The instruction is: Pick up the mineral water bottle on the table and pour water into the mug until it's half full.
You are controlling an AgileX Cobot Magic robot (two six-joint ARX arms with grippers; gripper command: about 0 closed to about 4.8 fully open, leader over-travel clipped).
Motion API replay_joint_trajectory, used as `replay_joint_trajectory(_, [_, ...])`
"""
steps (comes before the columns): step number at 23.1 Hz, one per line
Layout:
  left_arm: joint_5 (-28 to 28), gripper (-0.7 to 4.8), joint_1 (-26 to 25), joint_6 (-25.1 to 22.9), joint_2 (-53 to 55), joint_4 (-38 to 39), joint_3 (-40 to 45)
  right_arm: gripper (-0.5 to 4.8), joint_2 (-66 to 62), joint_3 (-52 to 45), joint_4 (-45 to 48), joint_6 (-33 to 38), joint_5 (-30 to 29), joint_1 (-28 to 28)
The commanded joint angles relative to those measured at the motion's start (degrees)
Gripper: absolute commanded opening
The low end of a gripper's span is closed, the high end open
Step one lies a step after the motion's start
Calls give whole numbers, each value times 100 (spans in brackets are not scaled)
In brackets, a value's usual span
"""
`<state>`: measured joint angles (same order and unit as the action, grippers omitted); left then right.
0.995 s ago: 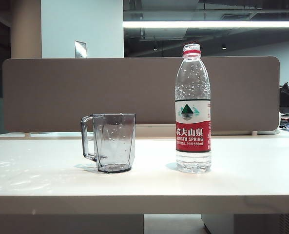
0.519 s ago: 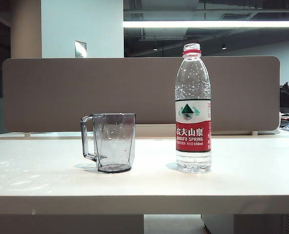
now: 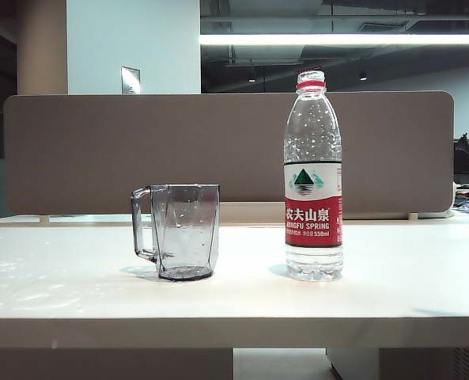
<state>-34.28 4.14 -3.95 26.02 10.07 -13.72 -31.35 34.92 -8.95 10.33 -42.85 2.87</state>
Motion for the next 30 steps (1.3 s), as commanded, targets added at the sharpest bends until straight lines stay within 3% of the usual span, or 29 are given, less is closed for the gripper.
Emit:
replay_joint_trajectory(1, [-26, -5, 17, -205, -2, -94, -20, 119, -358, -33, -39, -271, 970, 68])
replay_joint_trajectory(2, [-24, -5, 15, -205, -2, -94, -20, 119, -396, -61, -26, -549, 1283, 133])
replay_joint_trajectory(3, [-26, -5, 15, -203, -2, -96, -20, 119, -433, -136, -15, -1097, 1974, 286])
replay_joint_trajectory(5, [-46, -5, 17, -186, -2, -96, -17, 122, -433, -461, 326, -1377, 2752, 603])
replay_joint_trajectory(8, [-50, -5, 17, -162, -2, -94, -20, 122, -433, -1239, 1220, -1244, 3274, 1126])
replay_joint_trajectory(11, [-44, -5, 15, -164, -2, -94, -20, 124, -433, -2275, 2389, -876, 4483, 1978])
replay_joint_trajectory(12, [-46, -5, 17, -164, -2, -92, -20, 136, -433, -2562, 2874, -879, 4752, 2240])
replay_joint_trajectory(13, [-44, -5, 17, -164, -2, -92, -20, 186, -459, -2881, 3480, -879, 5003, 2542])
replay_joint_trajectory(16, [-46, -5, 17, -164, -2, -92, -20, 214, -695, -3222, 3849, -879, 5084, 2931])
replay_joint_trajectory(19, [-44, -5, 15, -164, -2, -92, -20, 348, -1410, -3287, 4295, -879, 5090, 2997])
replay_joint_trajectory(30, [-44, -5, 17, -164, -2, -50, -20, 378, -5654, -3204, 8452, -879, 5062, 2997])
